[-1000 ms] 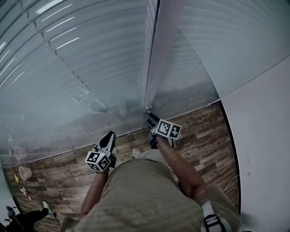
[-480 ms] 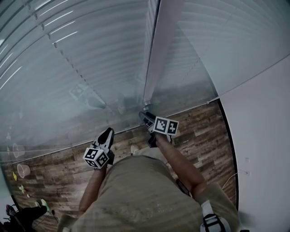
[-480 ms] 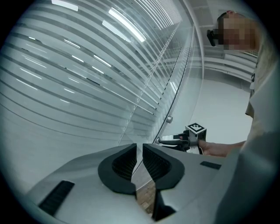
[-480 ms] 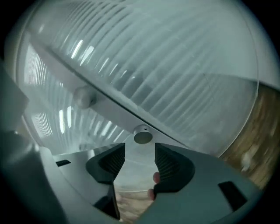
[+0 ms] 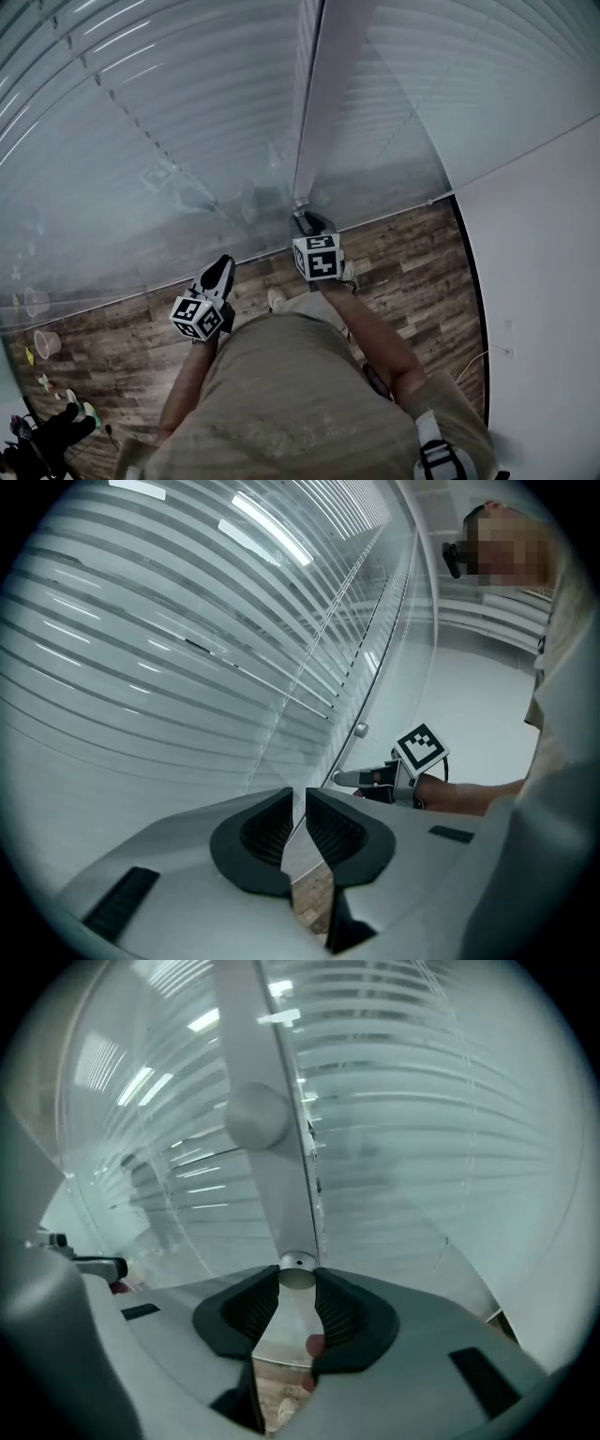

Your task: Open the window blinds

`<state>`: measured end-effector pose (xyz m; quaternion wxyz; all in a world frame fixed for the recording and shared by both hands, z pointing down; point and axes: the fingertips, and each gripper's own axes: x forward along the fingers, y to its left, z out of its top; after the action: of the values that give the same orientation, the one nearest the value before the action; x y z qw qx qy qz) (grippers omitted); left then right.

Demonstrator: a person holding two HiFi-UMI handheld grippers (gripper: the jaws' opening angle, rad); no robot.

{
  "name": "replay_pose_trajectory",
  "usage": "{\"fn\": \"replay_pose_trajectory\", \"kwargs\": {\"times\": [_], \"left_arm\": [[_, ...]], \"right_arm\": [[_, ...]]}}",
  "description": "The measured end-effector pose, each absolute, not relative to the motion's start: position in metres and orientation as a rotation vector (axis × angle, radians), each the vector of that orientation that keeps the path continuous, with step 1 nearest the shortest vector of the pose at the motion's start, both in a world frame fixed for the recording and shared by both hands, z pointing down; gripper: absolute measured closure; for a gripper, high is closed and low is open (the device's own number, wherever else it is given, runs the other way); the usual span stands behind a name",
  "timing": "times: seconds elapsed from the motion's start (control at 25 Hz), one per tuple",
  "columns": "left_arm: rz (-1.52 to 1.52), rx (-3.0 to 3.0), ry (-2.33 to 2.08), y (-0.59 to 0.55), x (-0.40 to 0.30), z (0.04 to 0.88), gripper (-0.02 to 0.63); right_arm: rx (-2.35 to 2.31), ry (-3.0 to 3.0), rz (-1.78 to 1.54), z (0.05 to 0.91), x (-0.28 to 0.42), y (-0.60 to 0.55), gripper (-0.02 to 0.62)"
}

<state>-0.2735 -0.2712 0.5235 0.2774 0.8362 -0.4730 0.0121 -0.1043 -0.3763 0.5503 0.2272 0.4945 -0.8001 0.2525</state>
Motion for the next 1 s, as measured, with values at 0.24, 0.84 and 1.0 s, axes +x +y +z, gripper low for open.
{"fn": "replay_pose_trajectory", "kwargs": {"times": [0.24, 0.84, 1.0], "left_arm": [[0.027, 2.253, -1.275, -0.269, -0.269, 0.518, 0.569], [0.069, 2.242, -1.247, -0.261, -0.264, 0.542, 0.569], [0.096, 2.252, -1.228, -0.261, -0.26, 0.532, 0.569]], "right_arm": [[1.325, -2.412, 1.18, 0.542, -0.105, -0.368, 0.417], [1.316, -2.136, 0.357, 0.555, -0.108, -0.369, 0.466], [1.337, -2.374, 0.747, 0.546, -0.107, -0.363, 0.43]]}}
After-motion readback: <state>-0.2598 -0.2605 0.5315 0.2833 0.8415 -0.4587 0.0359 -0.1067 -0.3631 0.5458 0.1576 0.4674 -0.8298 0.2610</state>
